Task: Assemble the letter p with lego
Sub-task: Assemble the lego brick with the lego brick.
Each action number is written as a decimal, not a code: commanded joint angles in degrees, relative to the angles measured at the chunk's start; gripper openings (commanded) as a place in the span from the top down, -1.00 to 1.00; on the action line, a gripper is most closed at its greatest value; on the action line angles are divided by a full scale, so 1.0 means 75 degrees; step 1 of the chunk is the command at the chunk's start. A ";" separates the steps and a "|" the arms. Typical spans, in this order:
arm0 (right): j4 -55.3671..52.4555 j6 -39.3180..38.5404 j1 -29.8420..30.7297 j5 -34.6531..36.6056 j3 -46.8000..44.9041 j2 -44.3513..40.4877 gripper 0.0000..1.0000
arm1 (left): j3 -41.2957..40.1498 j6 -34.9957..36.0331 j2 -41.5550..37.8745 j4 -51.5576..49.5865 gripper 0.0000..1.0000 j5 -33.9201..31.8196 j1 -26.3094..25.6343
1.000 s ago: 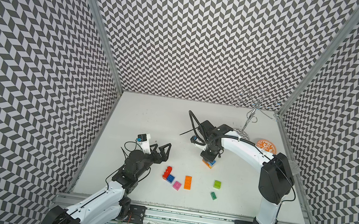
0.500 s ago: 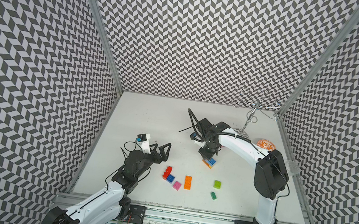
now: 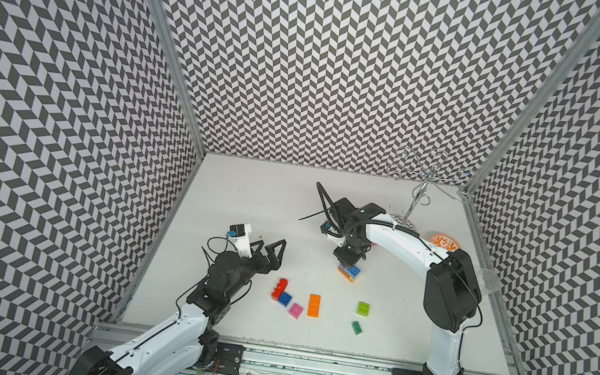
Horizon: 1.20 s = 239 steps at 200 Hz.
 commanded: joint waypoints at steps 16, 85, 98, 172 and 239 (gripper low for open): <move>0.0030 -0.0004 -0.0035 -0.0190 -0.0316 0.0238 1.00 | 0.0183 0.0089 -0.0104 0.0006 -0.99 0.0079 -0.0029; 0.0166 0.0060 0.0001 -0.0527 -0.0786 0.0261 1.00 | 0.0175 0.0066 -0.0056 0.0037 -1.00 0.0104 -0.0026; 0.0175 0.0074 0.0012 -0.0522 -0.0897 0.0199 1.00 | 0.0175 0.0057 -0.0045 0.0054 -1.00 0.0105 -0.0025; 0.0498 0.0148 0.0068 -0.0454 -0.1269 0.0198 1.00 | 0.0160 0.0022 0.0066 0.0123 -1.00 0.0154 -0.0024; 0.1644 0.0327 0.0059 -0.0379 -0.2522 0.0460 1.00 | 0.0163 -0.0003 0.0113 0.0167 -1.00 0.0188 -0.0033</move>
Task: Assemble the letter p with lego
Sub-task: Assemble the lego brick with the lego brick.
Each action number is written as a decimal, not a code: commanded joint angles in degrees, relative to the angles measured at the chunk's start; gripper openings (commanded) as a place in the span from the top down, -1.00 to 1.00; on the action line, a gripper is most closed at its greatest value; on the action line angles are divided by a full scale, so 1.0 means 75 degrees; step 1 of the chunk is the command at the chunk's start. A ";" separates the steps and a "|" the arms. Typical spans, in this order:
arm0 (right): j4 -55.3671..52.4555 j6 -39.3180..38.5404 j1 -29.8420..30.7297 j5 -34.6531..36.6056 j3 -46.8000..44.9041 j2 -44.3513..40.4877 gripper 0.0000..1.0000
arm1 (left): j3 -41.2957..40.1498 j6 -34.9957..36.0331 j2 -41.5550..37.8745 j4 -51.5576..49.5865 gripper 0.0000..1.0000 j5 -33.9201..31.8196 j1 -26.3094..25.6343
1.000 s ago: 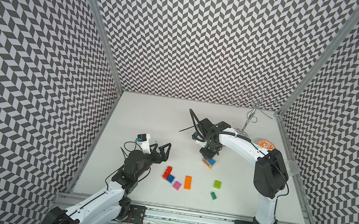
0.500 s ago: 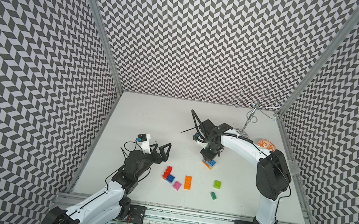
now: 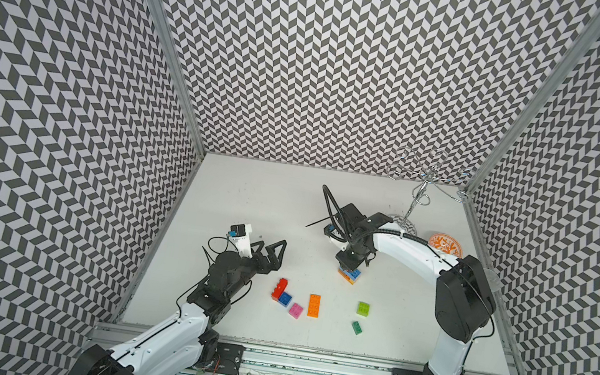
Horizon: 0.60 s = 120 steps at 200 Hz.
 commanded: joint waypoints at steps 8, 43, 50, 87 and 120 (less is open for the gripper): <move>0.0223 0.0129 0.0077 -0.0047 -0.1016 0.1093 1.00 | 0.0163 -0.0004 0.0032 0.0160 -0.99 0.0086 -0.0022; 0.0437 0.0254 0.0073 -0.0210 -0.1110 0.0610 1.00 | 0.0160 0.0009 -0.0012 0.0117 -1.00 0.0060 -0.0032; 0.0521 0.0252 0.0073 -0.0330 -0.1188 0.0443 1.00 | 0.0163 0.0009 -0.0022 0.0120 -1.00 0.0052 -0.0028; 0.0914 0.0446 0.0070 -0.0397 -0.1671 -0.0076 1.00 | 0.0157 0.0006 0.0002 0.0131 -1.00 0.0048 -0.0024; 0.1403 0.0579 0.0071 -0.0631 -0.2189 -0.0200 1.00 | 0.0157 0.0007 0.0034 0.0143 -1.00 0.0051 -0.0032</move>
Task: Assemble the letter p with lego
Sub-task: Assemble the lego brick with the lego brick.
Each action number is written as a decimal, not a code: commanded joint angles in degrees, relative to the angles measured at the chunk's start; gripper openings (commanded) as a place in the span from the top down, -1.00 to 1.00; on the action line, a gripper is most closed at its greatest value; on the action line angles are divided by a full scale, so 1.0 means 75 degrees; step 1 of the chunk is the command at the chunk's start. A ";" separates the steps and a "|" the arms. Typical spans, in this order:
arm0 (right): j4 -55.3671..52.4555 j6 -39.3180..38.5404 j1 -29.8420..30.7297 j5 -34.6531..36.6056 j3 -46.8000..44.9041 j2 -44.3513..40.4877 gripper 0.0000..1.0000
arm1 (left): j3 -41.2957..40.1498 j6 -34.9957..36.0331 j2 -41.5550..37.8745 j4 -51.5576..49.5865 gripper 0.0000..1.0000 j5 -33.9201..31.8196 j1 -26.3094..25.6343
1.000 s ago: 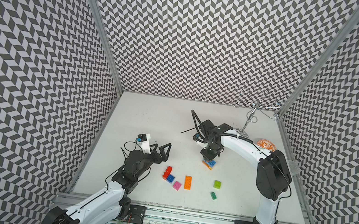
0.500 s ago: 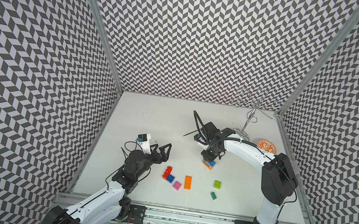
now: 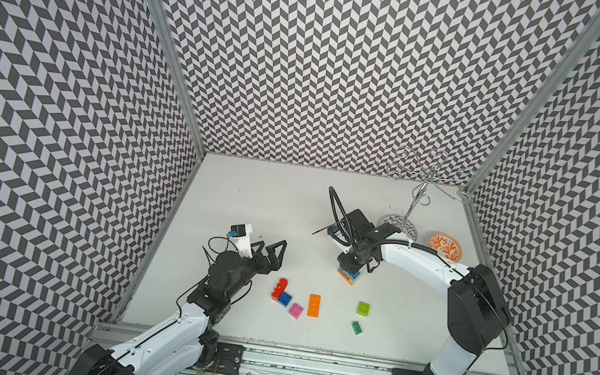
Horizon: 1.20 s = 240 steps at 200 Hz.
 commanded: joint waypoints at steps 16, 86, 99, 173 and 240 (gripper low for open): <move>0.0192 0.0271 0.0073 -0.0625 -0.1141 0.0670 1.00 | 0.0157 0.0011 0.0039 0.0139 -1.00 0.0040 -0.0030; 0.0283 0.0617 0.0094 0.0033 -0.0864 -0.0119 0.50 | 0.0175 0.0060 -0.0016 0.0108 -1.00 0.0028 -0.0029; 0.0293 0.0688 0.0097 0.0154 -0.0616 -0.0484 0.16 | 0.0187 0.0085 -0.0065 0.0086 -1.00 0.0022 -0.0026; 0.1818 0.1663 0.0040 0.0623 -0.0807 -0.2902 -0.99 | 0.0263 0.0355 -0.0395 -0.0157 -1.00 -0.0089 -0.0064; 0.4511 0.3755 -0.0095 0.0736 -0.3524 -0.5826 -0.99 | 0.1070 0.0230 -0.0462 -0.1897 -1.00 -0.0234 -0.0291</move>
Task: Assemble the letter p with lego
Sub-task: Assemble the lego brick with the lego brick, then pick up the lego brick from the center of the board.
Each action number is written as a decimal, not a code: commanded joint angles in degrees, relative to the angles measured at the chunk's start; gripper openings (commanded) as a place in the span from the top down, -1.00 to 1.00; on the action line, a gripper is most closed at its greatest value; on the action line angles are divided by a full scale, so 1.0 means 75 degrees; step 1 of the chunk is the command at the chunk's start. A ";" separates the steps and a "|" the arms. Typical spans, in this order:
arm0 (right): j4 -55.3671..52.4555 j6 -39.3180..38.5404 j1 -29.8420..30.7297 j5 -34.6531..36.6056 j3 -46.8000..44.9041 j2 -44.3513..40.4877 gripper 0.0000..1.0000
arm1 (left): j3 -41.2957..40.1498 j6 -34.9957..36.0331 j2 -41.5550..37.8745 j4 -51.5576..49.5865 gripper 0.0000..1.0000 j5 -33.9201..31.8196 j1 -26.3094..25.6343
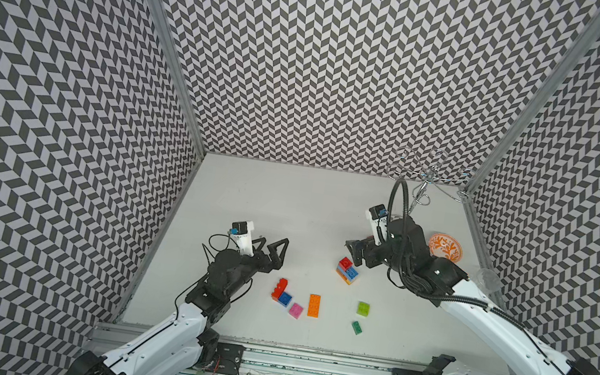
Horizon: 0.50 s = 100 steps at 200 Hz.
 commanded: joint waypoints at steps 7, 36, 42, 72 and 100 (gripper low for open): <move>0.1718 0.0967 -0.0070 -0.0331 -0.1349 -0.1155 -0.99 | 0.0677 -0.0100 -0.0139 -0.1475 -1.00 -0.0242 -0.0238; 0.2279 0.1168 -0.0143 -0.0665 -0.2280 -0.2006 -0.98 | 0.0855 -0.0615 -0.0150 -0.2493 -1.00 -0.0348 -0.0800; 0.2343 0.1140 -0.0143 -0.0870 -0.2320 -0.2071 -0.99 | 0.0883 -0.0706 -0.0135 -0.2681 -1.00 -0.0457 -0.0954; 0.2585 0.0524 -0.0135 -0.2991 -0.2279 -0.1760 -0.94 | 0.0590 -0.0983 -0.0393 -0.3020 -1.00 -0.0695 -0.1115; 0.2682 0.0411 0.0478 -0.3120 -0.2189 -0.1026 -0.80 | 0.0463 -0.0921 -0.0715 -0.3045 -1.00 -0.0557 -0.0668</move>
